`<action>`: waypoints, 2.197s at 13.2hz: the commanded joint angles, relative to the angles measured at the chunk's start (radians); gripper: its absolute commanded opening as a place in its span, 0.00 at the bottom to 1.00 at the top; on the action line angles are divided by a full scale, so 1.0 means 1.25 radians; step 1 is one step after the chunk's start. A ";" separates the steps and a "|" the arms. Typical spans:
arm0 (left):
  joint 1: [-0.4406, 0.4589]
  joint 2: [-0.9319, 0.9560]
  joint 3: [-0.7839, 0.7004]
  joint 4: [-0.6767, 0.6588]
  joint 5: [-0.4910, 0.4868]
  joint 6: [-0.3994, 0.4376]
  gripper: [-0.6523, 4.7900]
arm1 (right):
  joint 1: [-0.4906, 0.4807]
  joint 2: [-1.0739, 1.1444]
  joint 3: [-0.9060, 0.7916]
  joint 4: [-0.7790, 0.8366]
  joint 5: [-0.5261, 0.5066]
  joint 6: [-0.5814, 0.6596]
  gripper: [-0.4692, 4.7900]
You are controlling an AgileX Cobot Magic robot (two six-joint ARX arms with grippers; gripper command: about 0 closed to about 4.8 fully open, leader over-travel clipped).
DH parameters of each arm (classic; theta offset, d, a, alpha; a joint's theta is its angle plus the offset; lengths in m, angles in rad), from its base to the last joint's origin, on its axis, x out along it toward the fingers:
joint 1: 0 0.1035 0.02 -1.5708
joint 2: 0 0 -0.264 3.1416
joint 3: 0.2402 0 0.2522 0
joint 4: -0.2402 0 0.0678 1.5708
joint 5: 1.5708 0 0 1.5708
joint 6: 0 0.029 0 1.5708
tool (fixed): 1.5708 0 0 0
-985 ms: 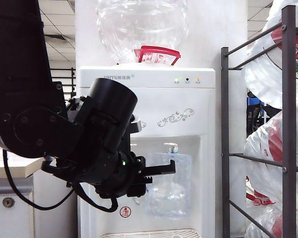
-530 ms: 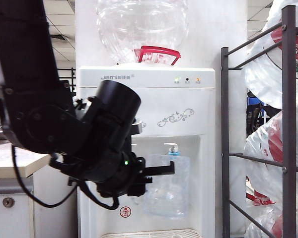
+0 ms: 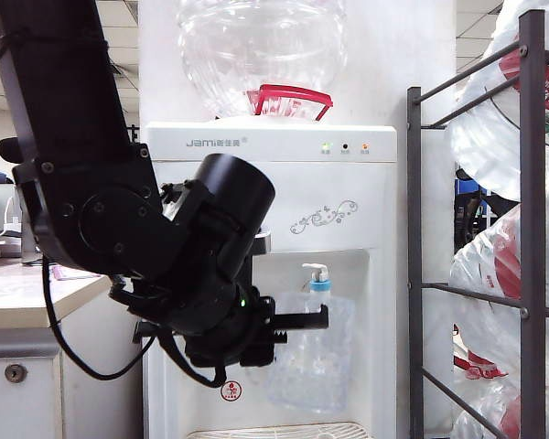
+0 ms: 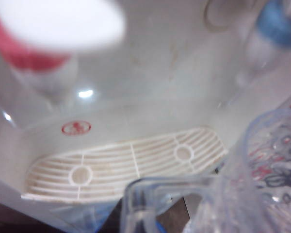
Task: Pick up the plastic mug from the left desk, go to the cold water outlet of the water dispenser, press the vertical switch to get some water, then put the mug back on the desk.
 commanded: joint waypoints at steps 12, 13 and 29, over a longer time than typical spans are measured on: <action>0.052 0.018 0.098 -0.161 0.072 -0.056 0.11 | 0.001 -0.004 0.007 0.018 -0.002 -0.002 0.08; 0.052 0.020 0.106 -0.172 0.078 -0.056 0.11 | 0.001 -0.004 0.007 0.018 -0.002 -0.002 0.08; 0.056 0.069 0.204 -0.285 0.116 -0.110 0.11 | 0.001 -0.008 0.008 0.066 -0.001 -0.002 0.08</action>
